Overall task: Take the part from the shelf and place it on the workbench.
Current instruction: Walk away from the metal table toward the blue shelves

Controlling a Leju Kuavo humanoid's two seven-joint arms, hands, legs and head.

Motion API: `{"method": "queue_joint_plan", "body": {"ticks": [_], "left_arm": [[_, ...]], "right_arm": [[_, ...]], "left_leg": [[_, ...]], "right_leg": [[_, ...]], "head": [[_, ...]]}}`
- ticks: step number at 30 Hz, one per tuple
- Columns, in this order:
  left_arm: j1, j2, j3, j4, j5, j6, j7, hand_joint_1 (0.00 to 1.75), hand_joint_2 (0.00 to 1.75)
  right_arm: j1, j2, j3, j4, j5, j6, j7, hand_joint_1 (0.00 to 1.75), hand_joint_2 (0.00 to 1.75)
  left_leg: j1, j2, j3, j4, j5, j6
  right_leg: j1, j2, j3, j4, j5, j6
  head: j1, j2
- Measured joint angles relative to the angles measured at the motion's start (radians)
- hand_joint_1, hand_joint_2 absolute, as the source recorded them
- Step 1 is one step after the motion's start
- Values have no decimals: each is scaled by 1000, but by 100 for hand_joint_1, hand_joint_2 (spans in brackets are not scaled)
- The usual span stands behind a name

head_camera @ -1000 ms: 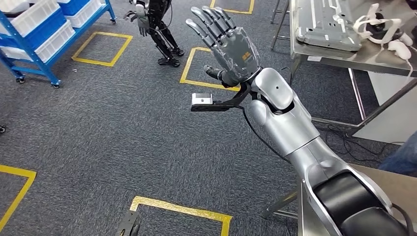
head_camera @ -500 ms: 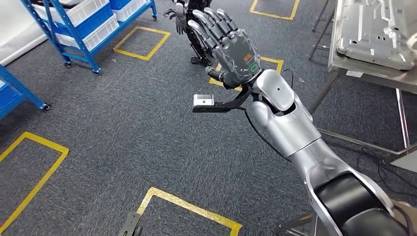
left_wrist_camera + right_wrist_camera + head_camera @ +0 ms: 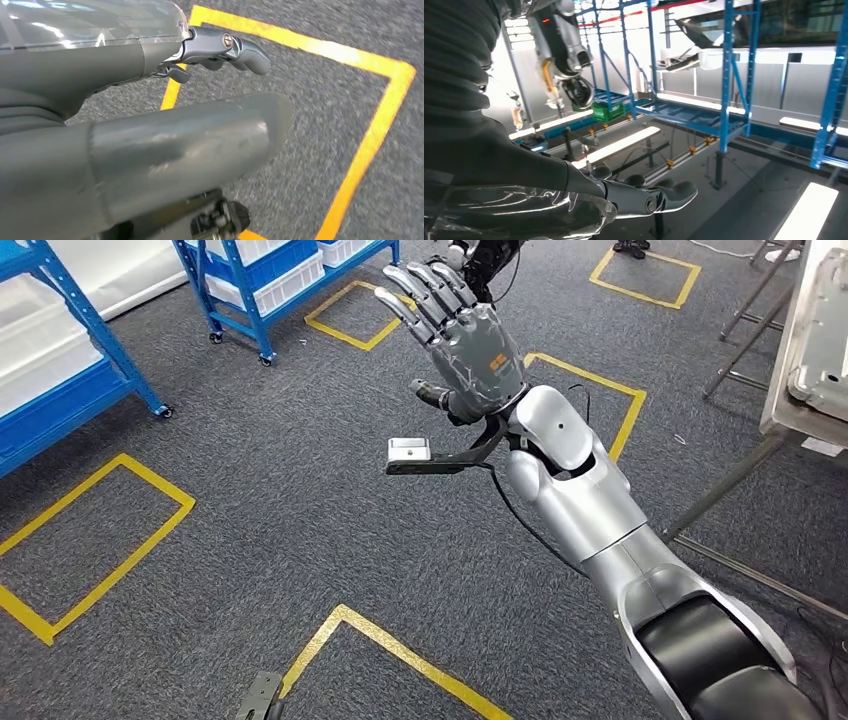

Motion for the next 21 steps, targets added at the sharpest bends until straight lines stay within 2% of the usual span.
{"method": "queue_joint_plan", "body": {"ticks": [1,2,3,4,5,6,8,9,10,11,12,13,14,16,17,18,19,20,21], "left_arm": [[-1,2,0,0,-1,0,1,0,0],[-1,5,0,0,-2,1,1,0,0],[0,7,0,0,-2,1,1,0,0],[2,9,0,0,-2,0,1,0,0],[4,11,0,0,-2,-1,0,0,0],[5,13,0,0,-1,-2,0,0,0],[5,14,0,0,-1,-4,-1,0,0],[4,14,0,0,-1,-5,-1,0,0],[4,14,0,0,-1,-6,-2,0,0],[5,14,0,0,-1,-7,-2,0,0],[7,15,0,0,-1,-8,-2,0,0],[9,15,0,0,-1,-10,-3,0,0],[9,15,0,0,0,-12,-4,0,0],[5,13,0,0,0,-15,-7,0,0],[2,11,0,0,0,-17,-8,0,0],[1,9,0,0,0,-17,-8,0,0],[1,8,0,0,0,-17,-9,0,0],[1,7,0,0,1,-17,-9,0,0],[2,7,0,0,1,-17,-9,0,0]], "right_arm": [[5,-1,0,1,-2,-5,0,0,175],[13,-1,0,3,-3,-8,-2,0,175],[21,-1,0,5,-4,-10,-3,0,175],[26,-2,0,8,-4,-12,-5,0,175],[30,-2,-1,11,-4,-15,-6,0,175],[30,-2,-3,13,-4,-17,-7,0,175],[28,-2,-5,16,-4,-22,-7,0,175],[28,-2,-6,17,-4,-22,-7,0,175],[29,-1,-6,18,-4,-23,-7,0,175],[29,0,-6,19,-4,-23,-8,0,175],[28,1,-6,19,-4,-22,-8,0,175],[27,2,-6,20,-4,-22,-8,0,175],[25,4,-6,21,-4,-22,-8,0,175],[21,6,-6,24,-4,-21,-8,0,175],[20,7,-6,26,-4,-20,-9,0,175],[21,7,-6,28,-4,-20,-9,0,175],[22,6,-6,30,-4,-19,-9,0,175],[22,6,-6,31,-4,-18,-9,0,175],[22,7,-6,32,-4,-17,-10,0,175]], "left_leg": [[0,-12,0,0,0,3],[0,-25,0,0,0,5],[-1,-40,0,2,0,6],[-2,-56,0,3,0,6],[-2,-72,0,5,0,6],[-2,-87,0,8,-1,5],[-2,-111,-4,13,-2,-1],[1,-122,-7,14,-1,-5],[3,-132,-11,13,0,-11],[6,-145,-14,11,2,-17],[7,-145,-16,12,2,-23],[5,-132,-19,17,-3,-28],[3,-106,-31,41,-19,-33],[4,-46,-81,148,-75,-40],[7,-29,-116,218,-106,-44],[10,-22,-143,272,-122,-48],[12,-18,-154,295,-123,-51],[15,-15,-144,276,-104,-54],[17,-9,-113,219,-71,-56]], "right_leg": [[-1,22,-35,68,-31,1],[-1,31,-70,132,-53,2],[-1,35,-96,175,-59,2],[-1,37,-104,179,-45,0],[-1,41,-94,144,-12,-3],[-1,54,-68,77,33,-8],[-4,101,-14,-49,89,-16],[-3,118,0,-83,98,-17],[-2,122,4,-94,94,-18],[-1,110,6,-100,96,-18],[-2,96,11,-105,98,-21],[-4,84,17,-113,101,-25],[-7,69,22,-121,103,-29],[-7,43,28,-128,104,-35],[-6,28,29,-128,103,-37],[-5,14,29,-127,102,-37],[-5,0,29,-127,100,-37],[-6,-13,30,-126,98,-35],[-6,-25,32,-125,96,-33]], "head": [[0,0],[0,0],[0,0],[0,0],[0,0],[0,0],[0,0],[0,0],[0,0],[0,0],[0,0],[0,0],[0,0],[-1,0],[-1,0],[-2,0],[-1,0],[-2,0],[-1,0]]}}
